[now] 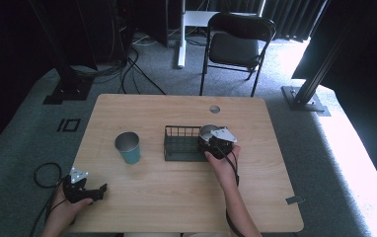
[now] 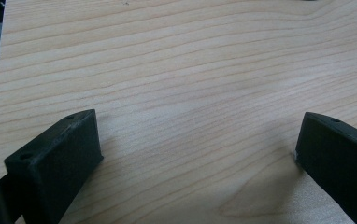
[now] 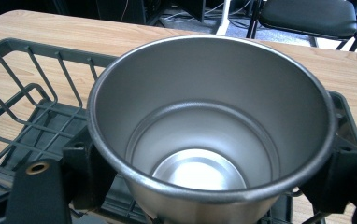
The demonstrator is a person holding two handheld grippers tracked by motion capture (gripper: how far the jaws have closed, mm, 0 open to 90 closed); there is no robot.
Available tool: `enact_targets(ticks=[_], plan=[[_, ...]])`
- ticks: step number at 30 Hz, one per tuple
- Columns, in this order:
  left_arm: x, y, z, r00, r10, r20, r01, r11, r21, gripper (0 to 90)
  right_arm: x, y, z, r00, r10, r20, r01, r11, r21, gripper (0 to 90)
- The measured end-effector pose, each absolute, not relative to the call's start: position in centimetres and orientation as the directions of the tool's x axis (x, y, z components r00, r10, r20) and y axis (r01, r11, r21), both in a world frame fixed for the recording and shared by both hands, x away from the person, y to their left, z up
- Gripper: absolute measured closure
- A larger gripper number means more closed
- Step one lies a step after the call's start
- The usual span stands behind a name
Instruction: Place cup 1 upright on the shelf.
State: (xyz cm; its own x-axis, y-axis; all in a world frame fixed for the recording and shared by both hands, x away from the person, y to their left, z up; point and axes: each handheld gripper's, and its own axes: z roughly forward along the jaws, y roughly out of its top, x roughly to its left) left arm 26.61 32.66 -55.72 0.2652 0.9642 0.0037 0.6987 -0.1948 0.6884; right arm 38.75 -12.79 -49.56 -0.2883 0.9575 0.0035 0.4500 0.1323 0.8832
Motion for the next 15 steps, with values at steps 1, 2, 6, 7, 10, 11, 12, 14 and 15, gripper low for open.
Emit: enact_targets(ticks=[1, 2, 6, 7, 10, 11, 12, 14, 15], plan=[[26.61, 32.66, -55.72, 0.265, 0.964, 0.004, 0.699, -0.195, 0.688, 1.0, 38.76, -12.8, -49.57, -0.291, 0.957, 0.004, 0.449, 0.133, 0.883, 18.1], [26.61, 32.66, -55.72, 0.265, 0.964, 0.004, 0.699, -0.195, 0.688, 1.0, 38.77, -12.84, -49.56, -0.292, 0.956, 0.007, 0.452, 0.131, 0.882, 18.1], [26.61, 32.67, -55.72, 0.266, 0.964, 0.004, 0.699, -0.195, 0.688, 1.0, 38.81, -12.89, -49.55, -0.298, 0.954, 0.014, 0.454, 0.129, 0.882, 17.7], [26.61, 32.66, -55.72, 0.265, 0.964, 0.004, 0.699, -0.195, 0.688, 1.0, 38.79, -12.9, -49.55, -0.301, 0.954, 0.013, 0.453, 0.131, 0.882, 17.6], [26.61, 32.67, -55.72, 0.265, 0.964, 0.004, 0.699, -0.195, 0.688, 1.0, 38.57, -12.97, -49.44, -0.314, 0.949, 0.033, 0.449, 0.118, 0.886, 11.3], [26.61, 32.67, -55.72, 0.265, 0.964, 0.004, 0.699, -0.195, 0.688, 1.0, 38.5, -12.99, -49.36, -0.315, 0.949, 0.028, 0.446, 0.121, 0.887, 11.3], [26.61, 32.67, -55.72, 0.266, 0.964, 0.004, 0.699, -0.195, 0.688, 1.0, 38.4, -13.01, -49.23, -0.315, 0.949, 0.024, 0.444, 0.125, 0.887, 11.3], [26.61, 32.66, -55.72, 0.265, 0.964, 0.004, 0.699, -0.195, 0.688, 1.0, 38.19, -13.14, -48.91, -0.319, 0.947, 0.03, 0.441, 0.12, 0.89, 11.3], [26.61, 32.67, -55.72, 0.265, 0.964, 0.004, 0.699, -0.195, 0.688, 1.0, 38.11, -13.18, -48.8, -0.322, 0.946, 0.03, 0.44, 0.122, 0.89, 11.3]])
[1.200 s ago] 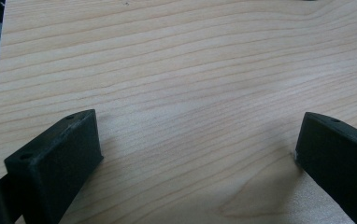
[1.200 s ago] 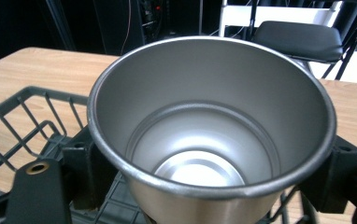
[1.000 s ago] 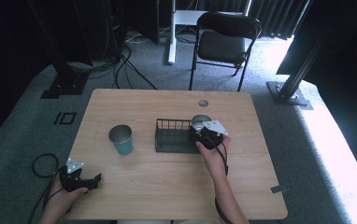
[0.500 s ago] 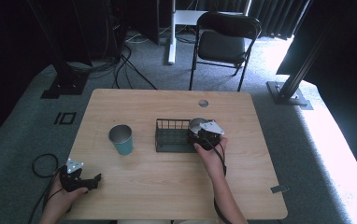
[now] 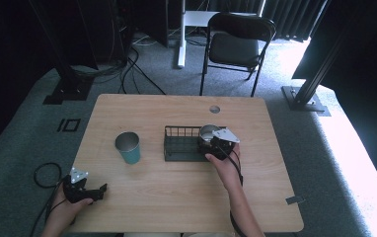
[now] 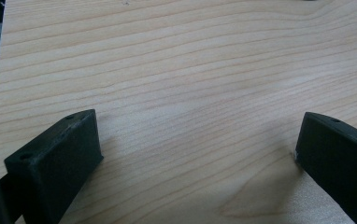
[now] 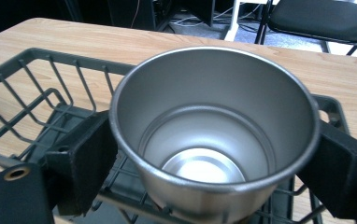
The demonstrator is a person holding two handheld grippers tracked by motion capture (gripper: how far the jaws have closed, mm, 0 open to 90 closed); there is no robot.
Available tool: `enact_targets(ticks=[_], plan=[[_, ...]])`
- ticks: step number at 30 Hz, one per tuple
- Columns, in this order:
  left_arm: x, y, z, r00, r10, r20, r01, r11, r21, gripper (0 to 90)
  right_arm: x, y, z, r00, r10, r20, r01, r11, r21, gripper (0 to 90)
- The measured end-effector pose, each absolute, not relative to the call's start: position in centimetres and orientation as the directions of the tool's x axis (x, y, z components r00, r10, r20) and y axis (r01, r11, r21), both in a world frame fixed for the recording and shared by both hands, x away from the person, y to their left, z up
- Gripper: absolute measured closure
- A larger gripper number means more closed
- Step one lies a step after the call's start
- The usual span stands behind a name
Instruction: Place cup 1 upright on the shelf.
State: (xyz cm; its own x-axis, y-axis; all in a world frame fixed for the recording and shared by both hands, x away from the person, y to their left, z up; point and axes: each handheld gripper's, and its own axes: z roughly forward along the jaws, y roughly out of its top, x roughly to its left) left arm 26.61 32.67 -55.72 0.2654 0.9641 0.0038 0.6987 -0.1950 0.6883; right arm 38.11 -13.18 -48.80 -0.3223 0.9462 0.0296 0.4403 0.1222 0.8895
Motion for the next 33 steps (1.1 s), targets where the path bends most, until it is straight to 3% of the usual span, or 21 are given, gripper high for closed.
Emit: enact_targets(ticks=[33], plan=[[26.6, 32.7, -55.7, 0.265, 0.964, 0.004, 0.699, -0.195, 0.688, 1.0, 33.7, -17.1, -48.2, -0.407, 0.913, 0.018, 0.391, 0.156, 0.907, 11.3]])
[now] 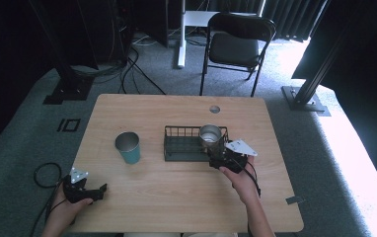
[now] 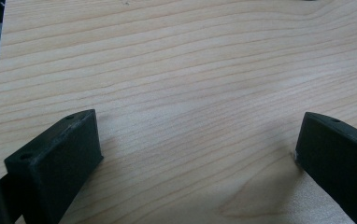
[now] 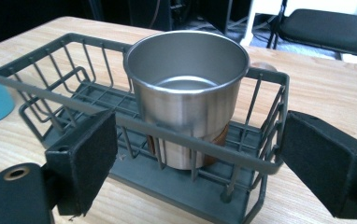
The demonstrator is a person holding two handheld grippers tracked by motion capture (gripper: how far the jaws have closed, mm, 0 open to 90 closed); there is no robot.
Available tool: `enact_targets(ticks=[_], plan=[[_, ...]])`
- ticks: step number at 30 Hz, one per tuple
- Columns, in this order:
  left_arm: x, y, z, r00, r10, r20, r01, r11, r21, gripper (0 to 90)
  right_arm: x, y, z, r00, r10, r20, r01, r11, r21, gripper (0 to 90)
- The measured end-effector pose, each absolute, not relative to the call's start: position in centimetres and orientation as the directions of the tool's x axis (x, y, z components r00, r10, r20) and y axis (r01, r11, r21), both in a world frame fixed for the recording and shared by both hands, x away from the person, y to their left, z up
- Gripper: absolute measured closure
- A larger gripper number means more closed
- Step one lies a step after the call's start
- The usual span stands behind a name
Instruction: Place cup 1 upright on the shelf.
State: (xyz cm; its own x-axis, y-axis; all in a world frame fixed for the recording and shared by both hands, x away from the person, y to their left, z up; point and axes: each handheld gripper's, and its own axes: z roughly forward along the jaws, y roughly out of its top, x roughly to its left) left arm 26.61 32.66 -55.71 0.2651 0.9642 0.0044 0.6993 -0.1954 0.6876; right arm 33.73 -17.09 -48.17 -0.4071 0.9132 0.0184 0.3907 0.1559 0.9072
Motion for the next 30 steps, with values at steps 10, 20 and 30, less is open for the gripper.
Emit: enact_targets(ticks=[10, 20, 30], plan=[[26.6, 32.7, -55.7, 0.265, 0.964, 0.005, 0.699, -0.196, 0.688, 1.0, 32.5, -18.9, -49.4, -0.451, 0.892, -0.008, 0.365, 0.193, 0.911, 11.3], [26.6, 32.7, -55.7, 0.265, 0.964, 0.005, 0.699, -0.195, 0.688, 1.0, 32.0, -20.5, -50.8, -0.475, 0.88, 0.0, 0.393, 0.213, 0.895, 11.3], [26.6, 32.7, -55.7, 0.265, 0.964, 0.004, 0.699, -0.195, 0.688, 1.0, 31.3, -22.2, -52.1, -0.476, 0.879, 0.019, 0.431, 0.214, 0.877, 11.3]])
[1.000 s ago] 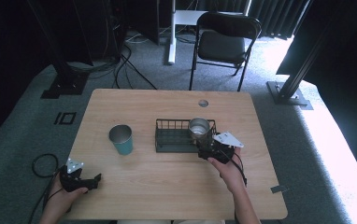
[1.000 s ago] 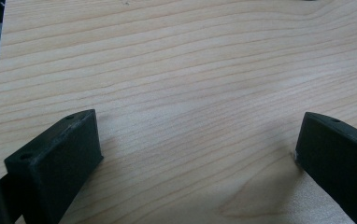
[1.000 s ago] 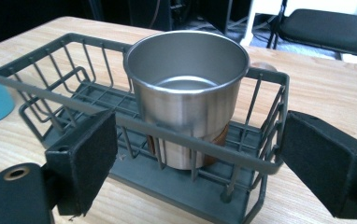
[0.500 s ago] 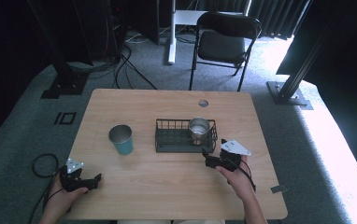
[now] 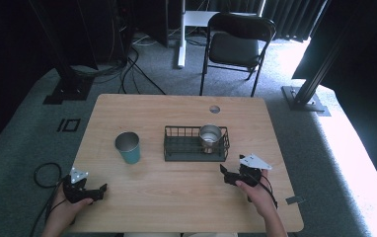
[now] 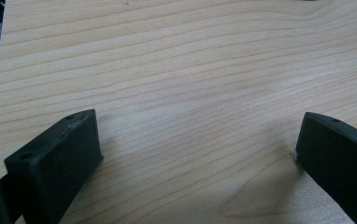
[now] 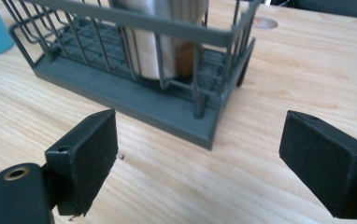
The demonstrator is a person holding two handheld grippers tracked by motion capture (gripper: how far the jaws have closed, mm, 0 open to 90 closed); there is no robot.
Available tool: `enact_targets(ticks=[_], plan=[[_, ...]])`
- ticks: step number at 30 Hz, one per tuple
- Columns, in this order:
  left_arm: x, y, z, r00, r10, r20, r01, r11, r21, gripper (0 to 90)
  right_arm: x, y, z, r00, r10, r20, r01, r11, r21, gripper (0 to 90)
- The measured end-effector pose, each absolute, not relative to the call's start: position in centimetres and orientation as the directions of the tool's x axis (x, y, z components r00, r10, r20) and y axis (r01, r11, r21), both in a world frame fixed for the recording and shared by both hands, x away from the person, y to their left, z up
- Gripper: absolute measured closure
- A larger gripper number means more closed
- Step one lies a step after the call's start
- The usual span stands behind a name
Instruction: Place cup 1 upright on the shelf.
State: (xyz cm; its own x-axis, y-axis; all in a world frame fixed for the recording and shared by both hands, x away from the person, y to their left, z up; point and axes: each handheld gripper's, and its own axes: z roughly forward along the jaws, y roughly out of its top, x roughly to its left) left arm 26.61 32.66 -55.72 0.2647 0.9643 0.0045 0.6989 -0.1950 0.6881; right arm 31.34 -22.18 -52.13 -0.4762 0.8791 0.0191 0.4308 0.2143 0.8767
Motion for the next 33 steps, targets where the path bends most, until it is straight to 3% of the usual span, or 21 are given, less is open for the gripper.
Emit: enact_targets(ticks=[33], plan=[[26.6, 32.7, -55.7, 0.267, 0.964, 0.007, 0.698, -0.198, 0.688, 1.0, 28.6, -28.5, -55.6, -0.512, 0.859, -0.014, 0.54, 0.335, 0.772, 11.3]])
